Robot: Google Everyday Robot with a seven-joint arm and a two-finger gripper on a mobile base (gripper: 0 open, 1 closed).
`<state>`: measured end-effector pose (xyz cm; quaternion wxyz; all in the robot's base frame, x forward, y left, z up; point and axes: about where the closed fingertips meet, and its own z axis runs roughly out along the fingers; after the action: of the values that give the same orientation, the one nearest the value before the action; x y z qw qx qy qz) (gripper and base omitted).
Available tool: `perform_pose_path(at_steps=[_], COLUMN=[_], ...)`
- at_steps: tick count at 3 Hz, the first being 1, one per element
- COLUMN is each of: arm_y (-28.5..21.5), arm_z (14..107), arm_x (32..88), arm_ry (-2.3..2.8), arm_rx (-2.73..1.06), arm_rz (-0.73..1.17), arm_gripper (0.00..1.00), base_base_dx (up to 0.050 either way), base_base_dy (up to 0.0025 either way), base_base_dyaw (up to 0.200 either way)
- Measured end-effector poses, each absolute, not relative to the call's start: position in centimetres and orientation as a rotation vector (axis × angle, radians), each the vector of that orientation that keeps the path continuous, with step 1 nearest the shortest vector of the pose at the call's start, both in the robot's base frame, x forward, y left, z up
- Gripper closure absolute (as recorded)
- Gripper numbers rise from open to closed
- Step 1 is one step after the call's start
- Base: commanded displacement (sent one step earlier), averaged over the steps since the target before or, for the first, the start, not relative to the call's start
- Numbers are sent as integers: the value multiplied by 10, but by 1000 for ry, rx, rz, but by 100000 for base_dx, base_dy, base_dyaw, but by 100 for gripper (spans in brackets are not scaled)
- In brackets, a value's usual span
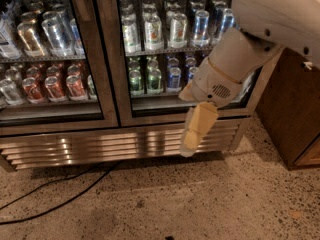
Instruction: Open left fridge door
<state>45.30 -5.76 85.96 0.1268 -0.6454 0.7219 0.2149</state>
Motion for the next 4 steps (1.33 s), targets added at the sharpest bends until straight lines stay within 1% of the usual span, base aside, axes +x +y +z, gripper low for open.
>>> perform_pose_path(at_steps=[1,2,3,4], arm_y=[-16,-16,-33,-33], arm_z=[830,841,840,840], arm_x=[463,479,478,478], arm_ry=[1871,1557,1443,1443], arm_rx=[-1759,-1515,-1395,-1395], arm_rz=[957,1184,1266,1266], arm_gripper=[0,0,0,0], base_base_dx=[0,0,0,0], base_base_dy=[0,0,0,0], base_base_dyaw=[0,0,0,0])
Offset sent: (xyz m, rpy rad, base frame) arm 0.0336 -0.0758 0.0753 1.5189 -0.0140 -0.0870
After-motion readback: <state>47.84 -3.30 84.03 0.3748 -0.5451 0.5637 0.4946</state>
